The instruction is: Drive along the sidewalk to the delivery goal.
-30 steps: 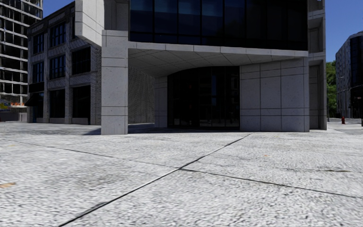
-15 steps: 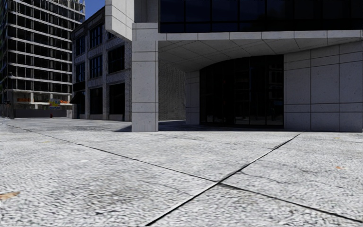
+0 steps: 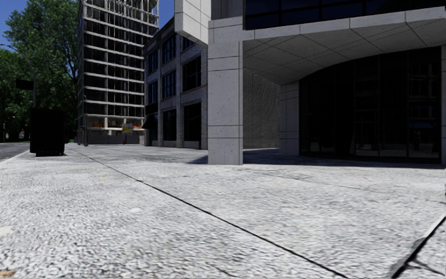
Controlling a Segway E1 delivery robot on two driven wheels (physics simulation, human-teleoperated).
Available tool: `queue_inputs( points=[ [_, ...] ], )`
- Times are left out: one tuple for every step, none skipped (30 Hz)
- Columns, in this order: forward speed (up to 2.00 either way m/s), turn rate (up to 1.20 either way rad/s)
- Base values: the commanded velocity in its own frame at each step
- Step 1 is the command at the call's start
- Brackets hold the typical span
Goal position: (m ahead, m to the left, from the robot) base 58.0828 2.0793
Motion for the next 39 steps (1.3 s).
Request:
queue_inputs(
  points=[
    [2.00, 0.38],
    [2.00, 0.38],
    [2.00, 0.38],
    [2.00, 0.38],
    [2.00, 0.38],
    [2.00, 0.38],
    [2.00, 0.38],
    [2.00, 0.38],
    [2.00, 0.38],
    [2.00, 0.38],
    [2.00, 0.38],
    [2.00, 0.38],
    [2.00, 0.38],
    [2.00, 0.38],
    [2.00, 0.38],
    [2.00, 0.38],
    [2.00, 0.38],
    [2.00, 0.38],
    [2.00, 0.39],
    [2.00, 0.39],
    [2.00, 0.39],
    [2.00, 0.39],
    [2.00, 0.39],
    [2.00, 0.39],
    [2.00, 0.40],
    [2.00, 0.48],
    [2.00, 0.48],
    [2.00, 0.48],
    [2.00, 0.48],
    [2.00, 0.48],
    [2.00, 0.48],
    [2.00, 0.48],
    [2.00, 0.48],
    [2.00, 0.48],
    [2.00, 0.48],
    [2.00, 0.48],
    [2.00, 0.48],
    [2.00, 0.48],
    [2.00, 0.48]
  ],
)
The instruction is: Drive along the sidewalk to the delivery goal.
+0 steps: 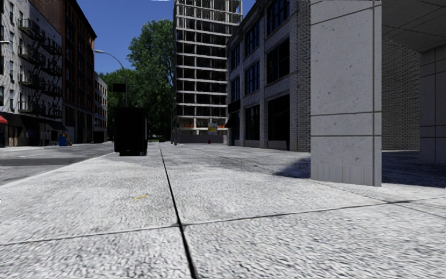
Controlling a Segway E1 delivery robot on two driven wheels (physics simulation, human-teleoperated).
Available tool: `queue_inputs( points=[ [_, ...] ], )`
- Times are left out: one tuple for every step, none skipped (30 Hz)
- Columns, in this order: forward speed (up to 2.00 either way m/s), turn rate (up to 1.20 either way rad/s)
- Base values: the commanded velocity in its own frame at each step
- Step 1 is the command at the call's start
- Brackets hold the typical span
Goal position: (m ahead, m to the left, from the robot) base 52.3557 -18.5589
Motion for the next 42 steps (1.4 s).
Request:
queue_inputs(
  points=[
    [2.00, 0.48],
    [2.00, 0.48],
    [2.00, 0.48],
    [2.00, 0.48],
    [2.00, 0.48],
    [2.00, 0.48],
    [2.00, 0.48],
    [2.00, 0.48],
    [2.00, 0.48],
    [2.00, 0.44],
    [2.00, 0.44],
    [2.00, 0.00],
    [2.00, 0.00],
    [2.00, 0.00],
    [2.00, 0.00],
    [2.00, 0.00],
    [2.00, 0.00],
    [2.00, 0.00],
    [2.00, 0.00],
    [2.00, 0.00],
    [2.00, 0.00],
    [2.00, 0.00],
    [2.00, 0.00],
    [2.00, 0.00],
    [2.00, 0.00],
    [2.00, 0.00],
    [2.00, 0.00],
    [2.00, 0.00],
    [2.00, 0.00],
    [2.00, 0.00],
    [2.00, 0.00],
    [2.00, 0.00],
    [2.00, 0.00],
    [2.00, 0.00],
    [2.00, 0.00],
    [2.00, 0.00],
    [2.00, 0.00],
    [2.00, 0.00],
    [2.00, 0.00],
    [2.00, 0.00],
    [2.00, 0.00],
    [2.00, 0.00]
  ],
)
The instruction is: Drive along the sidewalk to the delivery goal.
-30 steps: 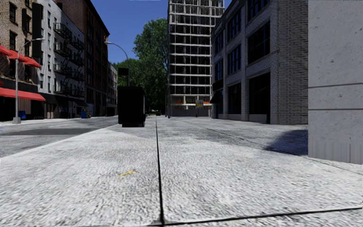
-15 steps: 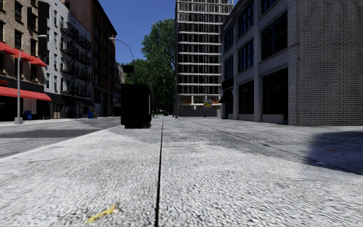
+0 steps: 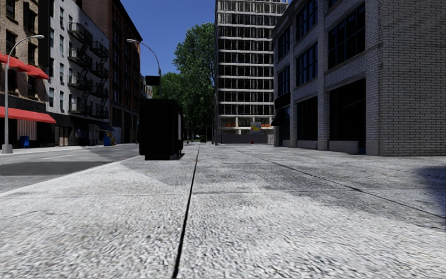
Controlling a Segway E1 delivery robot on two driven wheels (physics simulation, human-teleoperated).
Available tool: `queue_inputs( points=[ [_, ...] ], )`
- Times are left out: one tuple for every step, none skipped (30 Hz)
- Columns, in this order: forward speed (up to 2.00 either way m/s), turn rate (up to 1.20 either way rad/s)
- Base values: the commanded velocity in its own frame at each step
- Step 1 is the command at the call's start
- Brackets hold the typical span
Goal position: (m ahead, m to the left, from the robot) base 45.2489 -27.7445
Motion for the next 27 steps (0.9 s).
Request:
queue_inputs(
  points=[
    [2.00, 0.00],
    [2.00, 0.00],
    [2.00, 0.00],
    [2.00, 0.05],
    [2.00, 0.10],
    [2.00, 0.15],
    [2.00, 0.15],
    [2.00, 0.17],
    [2.00, 0.19],
    [2.00, 0.21],
    [2.00, 0.24],
    [2.00, 0.24],
    [2.00, 0.25],
    [2.00, 0.25],
    [2.00, 0.25],
    [2.00, 0.25],
    [2.00, 0.25],
    [2.00, 0.25],
    [2.00, 0.25],
    [2.00, 0.25],
    [2.00, 0.25],
    [2.00, 0.25],
    [2.00, 0.25],
    [2.00, 0.25],
    [2.00, 0.25],
    [2.00, 0.25],
    [2.00, 0.25]
  ],
)
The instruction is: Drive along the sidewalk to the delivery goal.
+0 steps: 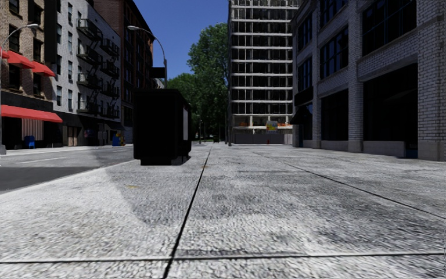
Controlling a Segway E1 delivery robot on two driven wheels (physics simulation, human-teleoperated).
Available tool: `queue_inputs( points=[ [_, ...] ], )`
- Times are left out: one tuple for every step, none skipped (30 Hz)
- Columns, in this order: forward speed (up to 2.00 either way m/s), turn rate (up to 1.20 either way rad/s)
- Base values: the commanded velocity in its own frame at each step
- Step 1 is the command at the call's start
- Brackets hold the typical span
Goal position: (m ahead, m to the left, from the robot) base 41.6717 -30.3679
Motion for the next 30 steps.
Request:
queue_inputs(
  points=[
    [2.00, 0.25],
    [2.00, 0.25],
    [2.00, 0.25],
    [2.00, 0.25],
    [2.00, 0.25],
    [2.00, 0.00],
    [2.00, 0.00],
    [2.00, 0.00],
    [2.00, 0.00],
    [2.00, 0.00],
    [2.00, 0.00],
    [2.00, 0.00],
    [2.00, 0.00],
    [2.00, 0.00],
    [2.00, 0.00],
    [2.00, 0.00],
    [2.00, 0.00],
    [2.00, 0.00],
    [2.00, 0.00],
    [2.00, 0.00],
    [2.00, 0.00],
    [2.00, 0.00],
    [2.00, 0.00],
    [2.00, 0.00],
    [2.00, 0.00],
    [2.00, 0.00],
    [2.00, 0.00],
    [2.00, 0.00],
    [2.00, 0.00],
    [2.00, 0.00]
  ],
)
